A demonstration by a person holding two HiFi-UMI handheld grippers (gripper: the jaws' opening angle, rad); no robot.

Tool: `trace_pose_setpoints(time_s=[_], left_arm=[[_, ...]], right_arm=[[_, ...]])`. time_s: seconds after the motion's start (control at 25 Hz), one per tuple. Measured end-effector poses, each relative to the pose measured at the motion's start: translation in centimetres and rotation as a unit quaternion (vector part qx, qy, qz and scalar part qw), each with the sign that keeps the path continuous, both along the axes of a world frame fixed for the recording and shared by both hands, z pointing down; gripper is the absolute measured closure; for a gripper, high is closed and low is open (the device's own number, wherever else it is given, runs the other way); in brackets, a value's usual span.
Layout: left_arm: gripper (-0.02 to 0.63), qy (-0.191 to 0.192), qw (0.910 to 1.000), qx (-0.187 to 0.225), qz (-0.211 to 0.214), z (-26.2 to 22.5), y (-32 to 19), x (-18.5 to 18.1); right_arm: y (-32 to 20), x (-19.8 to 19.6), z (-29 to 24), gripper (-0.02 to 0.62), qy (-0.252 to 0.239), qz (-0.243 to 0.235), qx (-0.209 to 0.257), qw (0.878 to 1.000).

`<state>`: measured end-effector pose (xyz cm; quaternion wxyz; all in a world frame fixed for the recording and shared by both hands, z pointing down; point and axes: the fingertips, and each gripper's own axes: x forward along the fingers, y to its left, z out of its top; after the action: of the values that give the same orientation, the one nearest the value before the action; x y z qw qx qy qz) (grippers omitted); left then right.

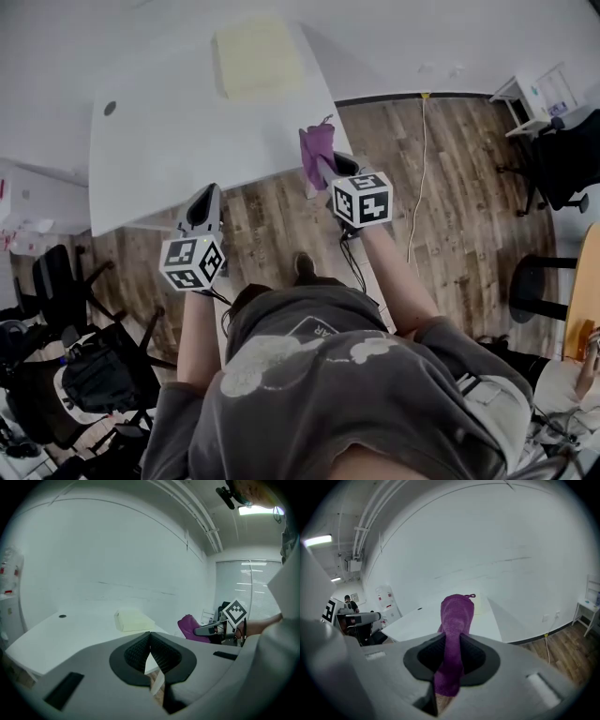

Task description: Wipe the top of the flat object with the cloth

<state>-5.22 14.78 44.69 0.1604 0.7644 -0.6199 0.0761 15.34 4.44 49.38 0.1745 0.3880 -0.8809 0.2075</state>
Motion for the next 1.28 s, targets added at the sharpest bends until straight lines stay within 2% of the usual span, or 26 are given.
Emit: trace_pose_setpoints(time_s=[0.2, 0.44, 0.76, 1.28], left_arm=[[0.611, 0.003, 0.9999, -0.004, -0.016, 0.2, -0.1, -0.4], [0.611, 0.014, 0.9997, -0.005, -0.019, 1.0, -1.6, -2.5], [0.611, 0.027, 0.9994, 0.003, 0.024, 1.2, -6.6, -4.2], [0.611, 0.045, 0.9963, 0.006, 0.073, 1.7, -14.7, -11.9]], right_arm=[[-0.8, -1.2, 0.9, 0.522, -0.005, -0.015, -0.013, 1.0], [-1.5, -3.0, 0.9, 0.523, 0.003, -0.02, -0.011, 1.0], [-4.6, -2.9, 0.3, 0.522, 0.022, 0.029, -0.007, 0.999], [-11.5, -9.9, -0.5, 0.522, 0.043, 0.075, 0.001, 0.996]])
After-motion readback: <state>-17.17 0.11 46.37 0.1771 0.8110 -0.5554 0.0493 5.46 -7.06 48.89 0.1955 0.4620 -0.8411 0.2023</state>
